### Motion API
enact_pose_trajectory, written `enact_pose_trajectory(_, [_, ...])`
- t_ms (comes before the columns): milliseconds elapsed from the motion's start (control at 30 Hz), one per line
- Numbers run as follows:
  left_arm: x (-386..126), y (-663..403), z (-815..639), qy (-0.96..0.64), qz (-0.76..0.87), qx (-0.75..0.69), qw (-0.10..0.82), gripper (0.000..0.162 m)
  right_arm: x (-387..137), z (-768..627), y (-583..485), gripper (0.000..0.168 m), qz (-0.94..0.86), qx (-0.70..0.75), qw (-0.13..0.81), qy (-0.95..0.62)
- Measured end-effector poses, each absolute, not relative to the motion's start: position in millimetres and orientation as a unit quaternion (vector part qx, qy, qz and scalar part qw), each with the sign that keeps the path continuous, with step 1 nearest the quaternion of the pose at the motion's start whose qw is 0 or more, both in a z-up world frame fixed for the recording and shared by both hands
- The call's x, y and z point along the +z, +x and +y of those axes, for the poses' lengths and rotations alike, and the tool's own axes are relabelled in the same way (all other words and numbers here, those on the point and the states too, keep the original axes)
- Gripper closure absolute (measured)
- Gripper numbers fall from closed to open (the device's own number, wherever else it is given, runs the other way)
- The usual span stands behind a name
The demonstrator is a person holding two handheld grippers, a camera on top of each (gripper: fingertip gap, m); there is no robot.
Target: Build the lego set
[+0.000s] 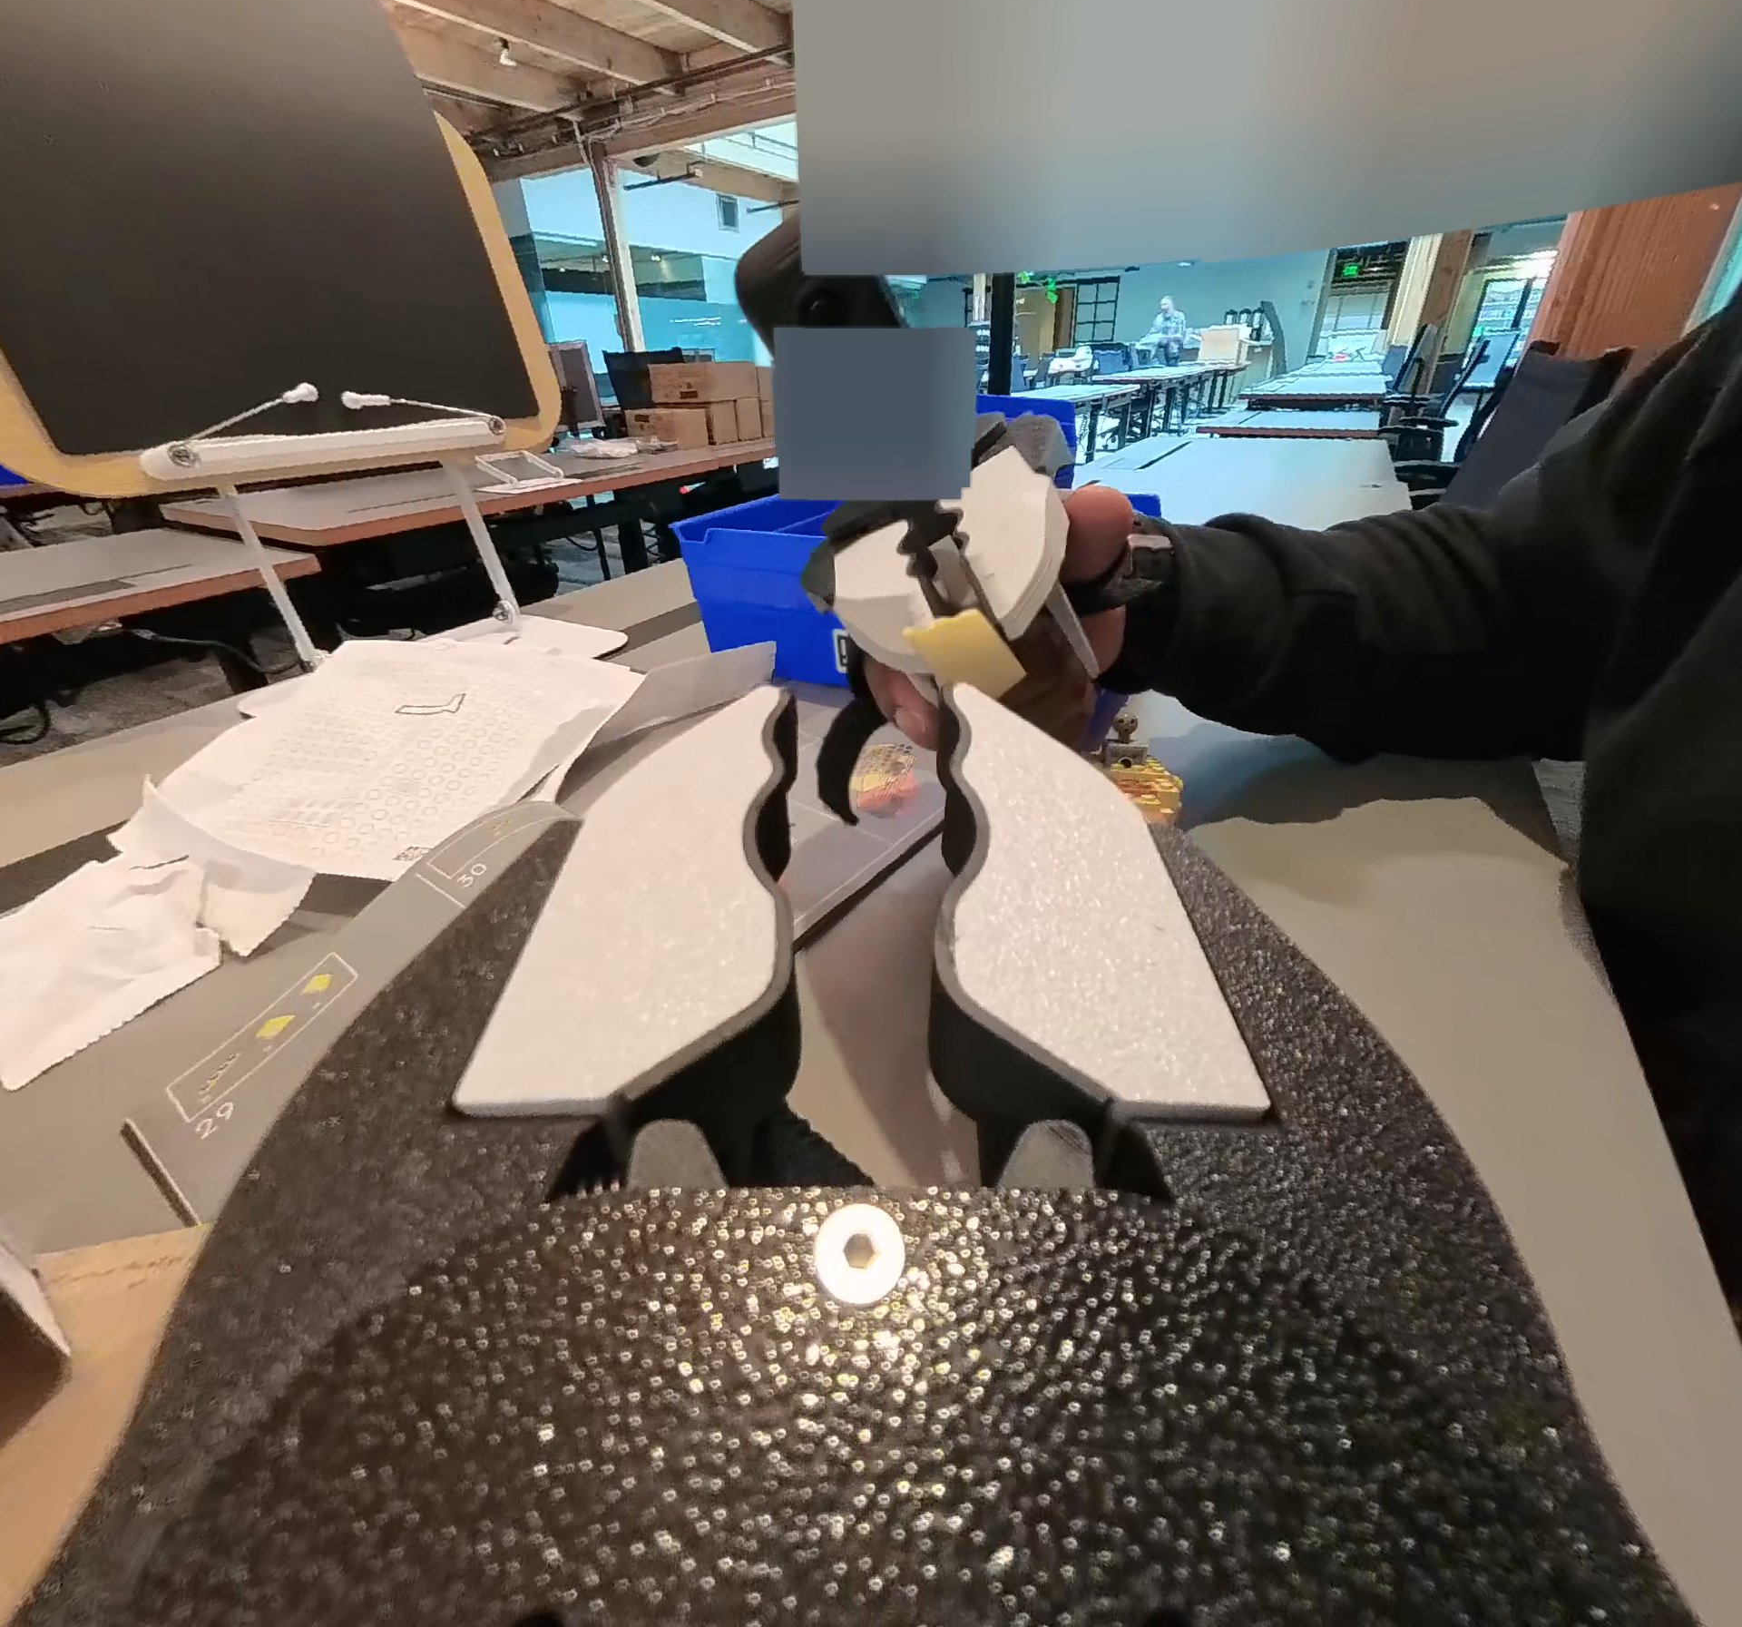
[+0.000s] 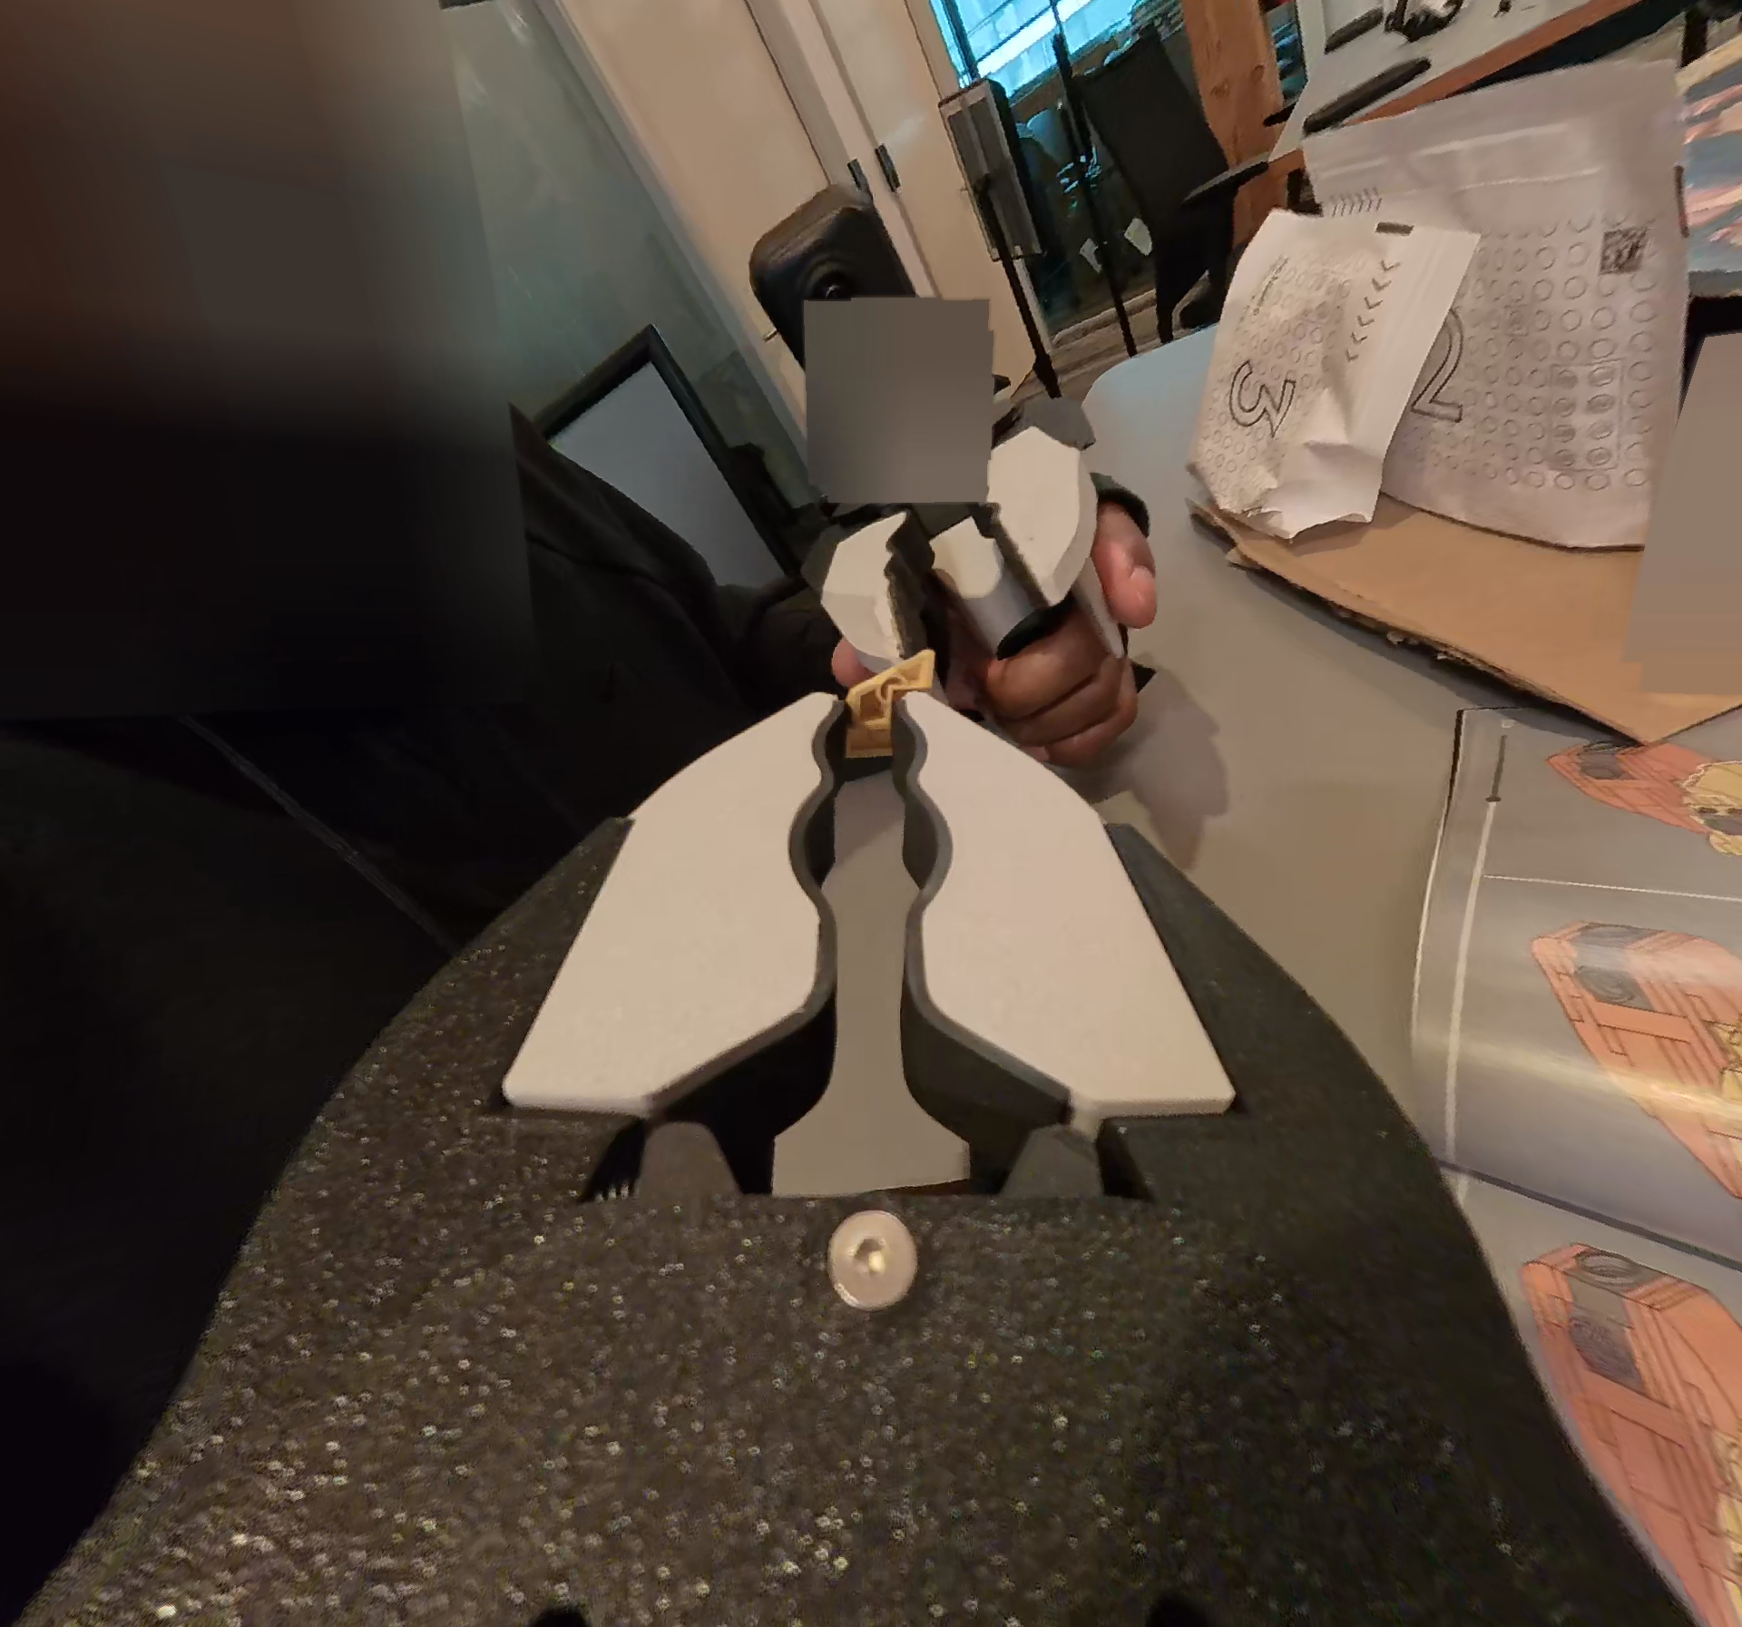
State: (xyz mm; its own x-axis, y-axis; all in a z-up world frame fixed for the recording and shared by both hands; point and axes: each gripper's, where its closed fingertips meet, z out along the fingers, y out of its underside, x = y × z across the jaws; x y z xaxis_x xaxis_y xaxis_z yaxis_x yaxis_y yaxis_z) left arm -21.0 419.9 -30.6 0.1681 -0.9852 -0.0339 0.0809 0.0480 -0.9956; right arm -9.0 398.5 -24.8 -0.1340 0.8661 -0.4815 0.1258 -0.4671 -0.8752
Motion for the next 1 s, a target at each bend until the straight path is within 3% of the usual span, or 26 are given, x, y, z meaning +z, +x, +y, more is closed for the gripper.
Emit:
enact_pose_trajectory(267, [-32.5,-21.4,424.0,-0.515,0.443,-0.451,0.579,0.135,13.8,373.6,13.4,0.160,-0.464,0.677,0.375,-0.430])
enact_pose_trajectory(633, [-29.0,-24.9,422.6,-0.509,0.441,-0.444,0.591,0.135,-3.8,344.5,0.2,0.160,-0.641,0.459,0.482,-0.381])
enact_pose_trajectory(867, [-30.9,-23.5,421.2,-0.510,0.447,-0.440,0.589,0.135,-4.2,342.4,-5.2,0.160,-0.655,0.429,0.489,-0.384])
enact_pose_trajectory(1000, [-34.2,-25.0,426.3,-0.521,0.448,-0.422,0.591,0.135,-38.6,377.9,-6.1,0.160,-0.644,0.385,0.421,-0.509])
